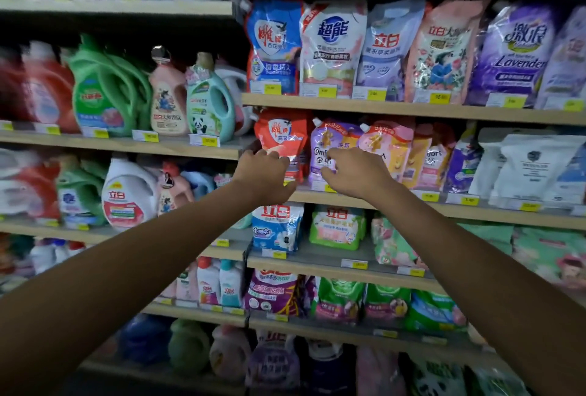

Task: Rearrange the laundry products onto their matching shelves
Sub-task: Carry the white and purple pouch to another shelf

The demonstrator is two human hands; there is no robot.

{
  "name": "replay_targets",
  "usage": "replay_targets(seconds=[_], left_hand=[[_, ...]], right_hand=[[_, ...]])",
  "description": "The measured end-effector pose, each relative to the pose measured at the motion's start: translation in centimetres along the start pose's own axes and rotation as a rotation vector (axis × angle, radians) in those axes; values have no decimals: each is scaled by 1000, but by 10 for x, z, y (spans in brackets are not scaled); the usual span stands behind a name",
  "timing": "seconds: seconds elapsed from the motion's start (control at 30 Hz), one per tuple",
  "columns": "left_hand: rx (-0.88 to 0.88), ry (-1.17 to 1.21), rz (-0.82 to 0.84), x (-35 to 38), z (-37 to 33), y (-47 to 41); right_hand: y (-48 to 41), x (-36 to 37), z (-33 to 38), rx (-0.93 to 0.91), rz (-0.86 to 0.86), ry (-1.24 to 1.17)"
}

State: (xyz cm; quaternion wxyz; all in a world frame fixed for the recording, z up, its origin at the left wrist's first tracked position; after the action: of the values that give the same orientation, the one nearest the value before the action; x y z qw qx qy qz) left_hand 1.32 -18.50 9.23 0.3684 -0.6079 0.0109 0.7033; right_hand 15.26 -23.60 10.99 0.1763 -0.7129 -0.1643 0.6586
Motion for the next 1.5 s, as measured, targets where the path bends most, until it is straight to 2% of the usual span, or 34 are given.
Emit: replay_targets(seconds=[0.33, 0.63, 0.97, 1.3, 1.5], left_hand=[[-58, -20, -80, -28, 123, 36], [-212, -56, -154, -33, 243, 20], [-329, -272, -225, -38, 387, -53], [-420, -355, -348, -26, 516, -121], [-415, -340, -450, -12, 588, -159]], right_hand=[[-29, -32, 122, -36, -80, 0], [-122, -54, 206, -131, -224, 10], [-273, -66, 281, -258, -409, -36], [-412, -65, 355, -376, -530, 7], [-480, -53, 400, -378, -591, 45]])
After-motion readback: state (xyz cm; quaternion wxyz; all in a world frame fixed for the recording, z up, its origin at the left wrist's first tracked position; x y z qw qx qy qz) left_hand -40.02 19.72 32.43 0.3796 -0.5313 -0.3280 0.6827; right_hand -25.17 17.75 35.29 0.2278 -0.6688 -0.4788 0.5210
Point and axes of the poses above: each hand's wrist, its own y-axis away from the middle knuckle, its own x-axis out of the palm, z = x × y, the point moved 5 cm from there along -y, towards the middle knuckle, and after that the axes turned 2 degrees about -x, right-handed, at the moved point
